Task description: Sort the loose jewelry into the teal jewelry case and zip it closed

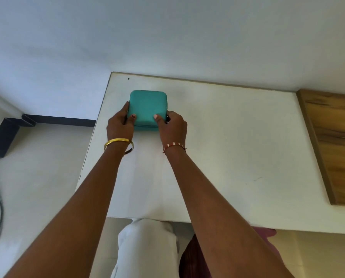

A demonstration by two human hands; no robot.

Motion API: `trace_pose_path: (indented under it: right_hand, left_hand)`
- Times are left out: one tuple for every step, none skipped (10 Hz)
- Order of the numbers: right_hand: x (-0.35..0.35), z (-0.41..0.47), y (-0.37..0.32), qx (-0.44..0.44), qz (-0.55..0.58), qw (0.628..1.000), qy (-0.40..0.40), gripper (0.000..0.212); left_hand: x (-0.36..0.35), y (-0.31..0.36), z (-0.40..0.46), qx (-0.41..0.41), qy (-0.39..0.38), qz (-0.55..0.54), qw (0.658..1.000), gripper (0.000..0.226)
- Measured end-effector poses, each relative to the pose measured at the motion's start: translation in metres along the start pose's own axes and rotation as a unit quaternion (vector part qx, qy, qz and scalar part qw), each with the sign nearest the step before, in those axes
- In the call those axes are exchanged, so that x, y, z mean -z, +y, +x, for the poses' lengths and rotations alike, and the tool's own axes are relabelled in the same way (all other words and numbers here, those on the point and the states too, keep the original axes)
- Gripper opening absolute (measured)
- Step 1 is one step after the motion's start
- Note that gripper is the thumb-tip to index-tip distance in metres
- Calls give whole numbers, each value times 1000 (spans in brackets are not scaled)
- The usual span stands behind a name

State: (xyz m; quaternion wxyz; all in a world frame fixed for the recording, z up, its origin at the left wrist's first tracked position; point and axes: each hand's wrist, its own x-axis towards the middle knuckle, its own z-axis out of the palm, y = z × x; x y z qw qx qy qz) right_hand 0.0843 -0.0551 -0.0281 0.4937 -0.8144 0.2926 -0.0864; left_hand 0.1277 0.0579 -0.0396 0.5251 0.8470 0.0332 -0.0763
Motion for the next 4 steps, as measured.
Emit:
trace_pose_path:
  right_hand:
    - [-5, 4, -1, 0, 1, 1000, 3, 29]
    - [-5, 6, 0, 5, 8, 1000, 4, 30]
    - [2, 0, 1, 12, 13, 1000, -15, 30]
    - [12, -12, 9, 6, 47, 997, -61, 31]
  left_hand:
    - [1, 2, 6, 8, -3, -12, 1000, 44]
    - [1, 3, 3, 16, -9, -25, 1000, 45]
    - [4, 4, -7, 44, 9, -57, 997, 48]
    - [3, 1, -22, 50, 42, -33, 997, 48]
